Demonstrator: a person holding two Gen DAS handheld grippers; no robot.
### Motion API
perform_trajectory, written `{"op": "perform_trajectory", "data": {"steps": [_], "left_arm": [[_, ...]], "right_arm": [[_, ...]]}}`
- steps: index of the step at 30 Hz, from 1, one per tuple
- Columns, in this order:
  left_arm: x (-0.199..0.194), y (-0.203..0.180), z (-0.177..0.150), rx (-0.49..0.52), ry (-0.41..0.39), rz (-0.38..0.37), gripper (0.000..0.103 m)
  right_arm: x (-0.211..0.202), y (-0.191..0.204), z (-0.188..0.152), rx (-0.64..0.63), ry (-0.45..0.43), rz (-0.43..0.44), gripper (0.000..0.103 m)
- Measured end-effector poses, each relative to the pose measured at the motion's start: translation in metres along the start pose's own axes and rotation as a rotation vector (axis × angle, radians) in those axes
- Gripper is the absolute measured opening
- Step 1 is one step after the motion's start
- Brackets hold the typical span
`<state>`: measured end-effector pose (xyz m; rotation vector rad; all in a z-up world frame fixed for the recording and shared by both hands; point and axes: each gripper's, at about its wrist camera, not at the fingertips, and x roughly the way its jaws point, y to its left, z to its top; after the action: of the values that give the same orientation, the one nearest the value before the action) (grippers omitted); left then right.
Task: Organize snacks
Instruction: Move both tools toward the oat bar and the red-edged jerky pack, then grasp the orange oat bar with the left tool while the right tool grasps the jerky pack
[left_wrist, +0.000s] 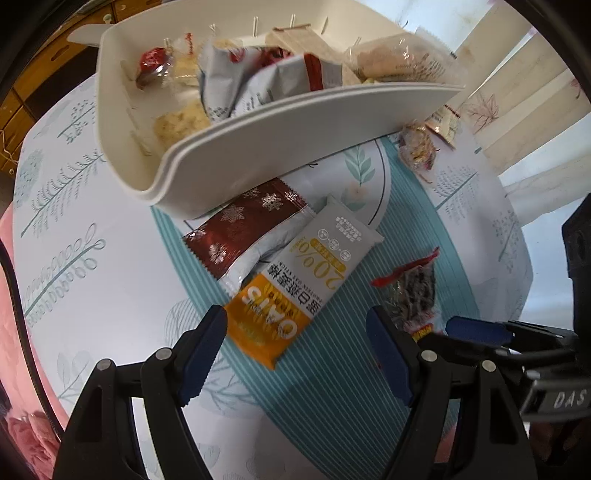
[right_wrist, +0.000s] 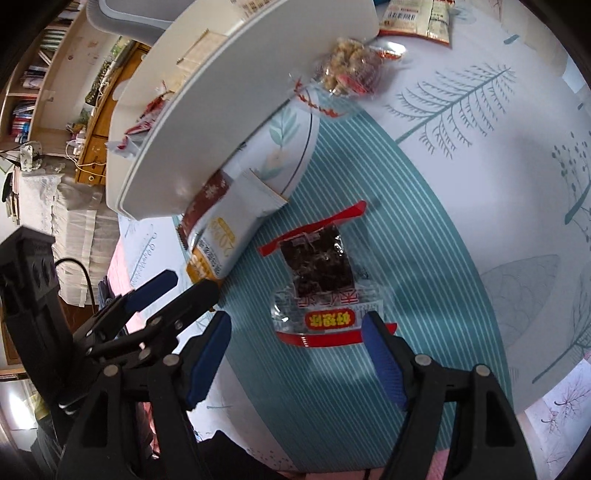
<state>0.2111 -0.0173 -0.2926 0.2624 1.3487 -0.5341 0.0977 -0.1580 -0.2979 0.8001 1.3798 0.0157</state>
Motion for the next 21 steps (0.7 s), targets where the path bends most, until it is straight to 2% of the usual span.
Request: {"op": "perform_trajectory", "data": {"steps": [6,10,14,19,21], "left_arm": [[0.018,-0.005,0.008,0.010,0.030,0.037,0.075],[0.025,-0.002,0.010,-0.003,0.037,0.059,0.074],[0.029,-0.001,0.013,-0.005,0.038,0.066,0.064],[0.029,0.001,0.014,-0.007,0.030,0.069,0.061],[0.026,0.004,0.012,-0.011,0.026,0.068,0.056]], "right_arm": [[0.009,-0.001,0.003,-0.021,0.031,-0.056,0.063],[0.011,0.001,0.005,-0.042,0.029,-0.081,0.062],[0.014,0.008,0.007,-0.085,0.026,-0.117,0.062],[0.017,0.022,0.006,-0.145,0.021,-0.174,0.047],[0.020,0.023,0.005,-0.160,0.028,-0.194,0.032]]}}
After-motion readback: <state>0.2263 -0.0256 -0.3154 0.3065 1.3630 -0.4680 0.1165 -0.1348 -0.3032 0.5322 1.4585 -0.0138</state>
